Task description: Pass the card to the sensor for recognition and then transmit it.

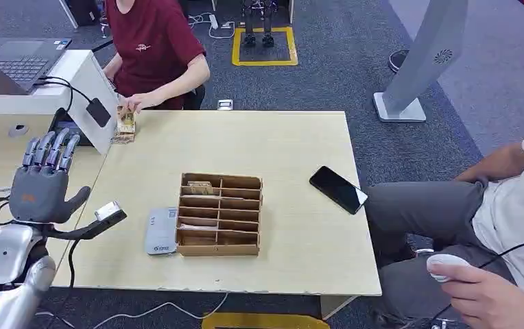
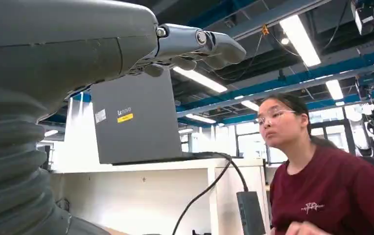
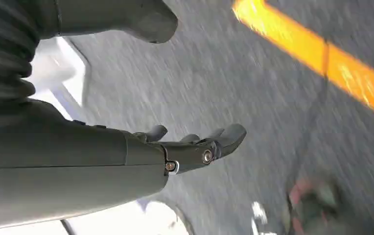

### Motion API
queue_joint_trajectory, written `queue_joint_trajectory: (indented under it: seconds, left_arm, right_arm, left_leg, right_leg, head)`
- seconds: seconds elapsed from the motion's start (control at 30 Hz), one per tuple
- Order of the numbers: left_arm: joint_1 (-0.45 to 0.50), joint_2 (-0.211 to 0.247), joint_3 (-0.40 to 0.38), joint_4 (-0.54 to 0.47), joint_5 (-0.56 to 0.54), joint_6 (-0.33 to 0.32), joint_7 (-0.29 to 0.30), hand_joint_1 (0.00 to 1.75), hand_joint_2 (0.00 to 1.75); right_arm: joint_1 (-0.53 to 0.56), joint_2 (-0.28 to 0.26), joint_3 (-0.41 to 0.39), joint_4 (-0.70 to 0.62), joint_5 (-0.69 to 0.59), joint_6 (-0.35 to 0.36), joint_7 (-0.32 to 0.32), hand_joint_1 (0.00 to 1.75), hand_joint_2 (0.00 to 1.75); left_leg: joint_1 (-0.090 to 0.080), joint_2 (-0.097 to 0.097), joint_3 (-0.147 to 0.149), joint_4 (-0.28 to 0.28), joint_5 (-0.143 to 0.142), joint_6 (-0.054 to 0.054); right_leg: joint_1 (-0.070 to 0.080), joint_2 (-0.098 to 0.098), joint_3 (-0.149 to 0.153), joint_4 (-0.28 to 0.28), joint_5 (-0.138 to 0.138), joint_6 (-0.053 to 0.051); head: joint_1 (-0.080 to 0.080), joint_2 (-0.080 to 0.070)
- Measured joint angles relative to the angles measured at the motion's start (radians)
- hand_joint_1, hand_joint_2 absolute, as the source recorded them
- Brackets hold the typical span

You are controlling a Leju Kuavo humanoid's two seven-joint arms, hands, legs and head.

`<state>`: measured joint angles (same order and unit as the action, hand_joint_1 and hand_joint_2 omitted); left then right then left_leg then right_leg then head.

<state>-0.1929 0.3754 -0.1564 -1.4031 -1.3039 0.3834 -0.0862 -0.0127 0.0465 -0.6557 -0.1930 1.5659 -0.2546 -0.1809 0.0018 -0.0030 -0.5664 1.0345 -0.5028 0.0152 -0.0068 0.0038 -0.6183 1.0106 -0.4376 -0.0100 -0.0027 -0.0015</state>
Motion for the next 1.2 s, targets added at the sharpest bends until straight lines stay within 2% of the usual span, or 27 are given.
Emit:
queue_joint_trajectory:
  seconds: [0.07,0.23,0.5,1.2]
  left_arm:
    - [0.020,0.010,0.000,0.000,0.000,0.002,0.011,0.00,1.75]
    - [0.033,0.011,0.001,0.000,-0.006,0.005,0.013,0.00,1.75]
    - [0.011,0.001,0.001,0.019,-0.010,0.004,0.013,0.00,1.75]
    - [0.000,0.002,0.001,0.046,0.000,0.013,0.013,0.00,1.75]
  right_arm:
    - [0.000,0.005,0.019,0.002,-0.010,-0.033,-0.006,0.00,1.75]
    - [-0.003,0.021,0.036,0.003,-0.019,0.015,0.029,0.00,1.75]
    - [-0.011,0.050,0.052,0.004,-0.015,0.023,0.036,0.00,1.75]
    - [-0.014,0.056,0.058,0.004,-0.012,0.022,0.049,0.00,1.75]
  left_leg:
    - [0.000,0.001,0.001,0.000,0.000,0.000]
    - [0.000,0.000,0.000,0.000,0.001,0.000]
    - [0.000,0.001,0.000,0.000,0.001,0.000]
    - [0.000,0.001,0.000,0.000,0.002,0.000]
  right_leg:
    - [0.000,0.001,0.000,0.000,0.000,0.000]
    - [0.000,-0.001,0.000,0.000,0.000,0.000]
    - [0.000,-0.001,0.000,0.000,0.001,0.000]
    - [0.000,-0.001,0.000,0.000,0.001,0.000]
  head:
    - [0.000,0.000]
    - [0.000,0.000]
    - [-0.001,0.000]
    - [-0.001,0.000]
